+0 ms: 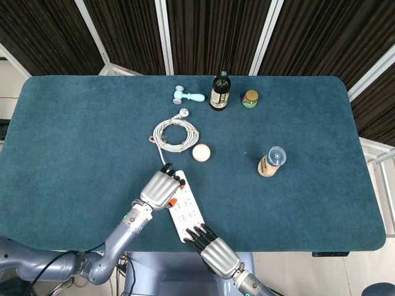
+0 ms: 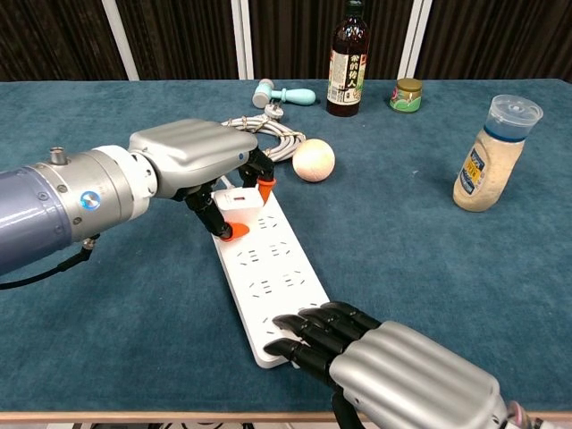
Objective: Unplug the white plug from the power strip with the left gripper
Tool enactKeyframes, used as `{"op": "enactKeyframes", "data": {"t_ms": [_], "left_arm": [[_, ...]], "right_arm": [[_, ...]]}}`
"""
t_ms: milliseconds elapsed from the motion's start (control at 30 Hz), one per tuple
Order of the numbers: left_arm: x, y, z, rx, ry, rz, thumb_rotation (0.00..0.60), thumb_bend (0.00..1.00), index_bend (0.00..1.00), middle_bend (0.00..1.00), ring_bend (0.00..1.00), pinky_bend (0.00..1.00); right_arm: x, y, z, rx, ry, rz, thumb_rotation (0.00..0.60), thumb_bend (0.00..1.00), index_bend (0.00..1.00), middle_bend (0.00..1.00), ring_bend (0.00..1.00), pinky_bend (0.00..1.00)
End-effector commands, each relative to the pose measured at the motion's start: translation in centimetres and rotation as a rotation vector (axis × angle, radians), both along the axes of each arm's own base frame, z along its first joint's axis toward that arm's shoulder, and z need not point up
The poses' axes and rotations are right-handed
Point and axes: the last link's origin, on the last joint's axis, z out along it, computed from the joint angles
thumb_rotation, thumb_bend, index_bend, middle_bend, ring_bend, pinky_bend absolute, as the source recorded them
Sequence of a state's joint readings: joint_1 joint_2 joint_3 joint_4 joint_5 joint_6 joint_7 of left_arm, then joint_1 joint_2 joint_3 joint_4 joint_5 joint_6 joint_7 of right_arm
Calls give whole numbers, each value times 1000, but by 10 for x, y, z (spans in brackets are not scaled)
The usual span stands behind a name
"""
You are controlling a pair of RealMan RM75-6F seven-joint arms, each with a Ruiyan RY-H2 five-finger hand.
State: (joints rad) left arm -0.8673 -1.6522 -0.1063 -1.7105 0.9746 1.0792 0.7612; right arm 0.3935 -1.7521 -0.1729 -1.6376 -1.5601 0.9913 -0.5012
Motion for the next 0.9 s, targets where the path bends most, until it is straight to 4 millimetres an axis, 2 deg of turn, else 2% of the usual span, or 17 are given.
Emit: {"op": "enactKeyframes", "data": {"t_ms": [33,300,667,900], "left_arm": [[-4,0,2,0,7,9,600,339,771,765,280,134],[-18,0,9,-4,40,24,600,339,772,766,288,134],[5,5,6,6,-30,13,600,339,771,768,288,134],[6,2,5,1,-18,11,600,338,771,768,288,133]], "right_arm": [[0,0,0,1,-1,-1,600,935,113,68,51,97],[0,1,-1,6,1,-1,600,935,112,68,51,97],[1,3,-2,13,0,-1,600,936,113,68,50,97],[0,3,-1,11,1,-3,600,936,113,68,50,97]]}}
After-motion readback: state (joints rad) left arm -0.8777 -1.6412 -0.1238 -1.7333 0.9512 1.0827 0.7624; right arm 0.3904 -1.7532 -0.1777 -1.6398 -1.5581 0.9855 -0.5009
